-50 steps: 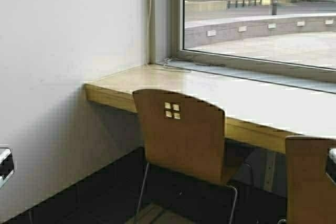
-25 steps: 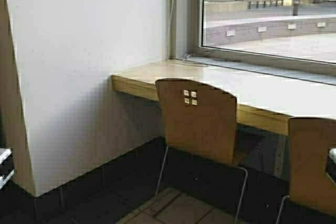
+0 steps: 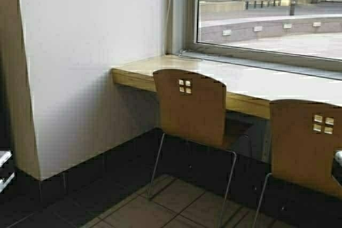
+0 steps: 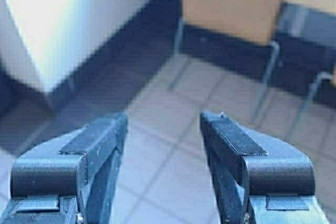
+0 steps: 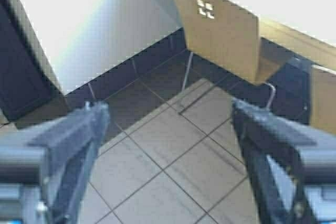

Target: Push the chairs under the table

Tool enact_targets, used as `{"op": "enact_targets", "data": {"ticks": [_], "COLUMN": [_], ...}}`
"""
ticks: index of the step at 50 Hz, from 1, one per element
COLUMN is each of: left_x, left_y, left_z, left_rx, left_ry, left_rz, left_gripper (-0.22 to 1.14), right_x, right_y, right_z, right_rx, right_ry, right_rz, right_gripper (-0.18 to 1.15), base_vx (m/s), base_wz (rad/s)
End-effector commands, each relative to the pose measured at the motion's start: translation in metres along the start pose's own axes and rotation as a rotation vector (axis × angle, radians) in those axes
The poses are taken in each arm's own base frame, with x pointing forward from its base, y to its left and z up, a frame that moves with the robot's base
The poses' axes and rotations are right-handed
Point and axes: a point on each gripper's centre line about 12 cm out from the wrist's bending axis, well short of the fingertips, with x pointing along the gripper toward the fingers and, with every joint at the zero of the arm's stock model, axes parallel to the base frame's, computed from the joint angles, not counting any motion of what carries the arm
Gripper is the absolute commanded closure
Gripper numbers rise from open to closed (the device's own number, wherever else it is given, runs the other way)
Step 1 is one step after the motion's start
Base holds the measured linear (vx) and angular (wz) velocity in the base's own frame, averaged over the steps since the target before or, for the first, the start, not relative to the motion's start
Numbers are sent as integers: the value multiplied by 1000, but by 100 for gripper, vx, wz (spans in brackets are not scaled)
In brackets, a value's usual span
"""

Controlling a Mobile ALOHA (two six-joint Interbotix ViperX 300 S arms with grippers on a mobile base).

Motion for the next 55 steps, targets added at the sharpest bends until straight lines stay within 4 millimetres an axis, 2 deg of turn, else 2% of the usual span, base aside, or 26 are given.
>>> {"op": "enact_targets", "data": {"ticks": [1,15,25,34,55], "left_x": [0,-1,-1,-1,2], "left_y": [0,0,0,0,0], "left_z": [6,3,4,8,2], "left_rx": [-10,-17,-15,-7,5], "left_ry": [-20,-14,-15,-26,-12], "left_rz": [-1,0,-1,-1,0], "left_gripper": [10,10,10,10,10], "right_x": [0,6,5,4,2], "right_y": [-2,-5,-17,-16,-16], "right_z": [13,3,4,6,13], "right_rx": [5,0,4,11,50], "right_ry": [-34,2,12,9,-8], "right_rz": [-7,-16,-54,-53,-56], "right_gripper": [-4,-4,-4,-4,-4], "base_vx": [-36,-36,-35,-34,-34], "base_wz": [-22,-18,-10,-8,-10]}}
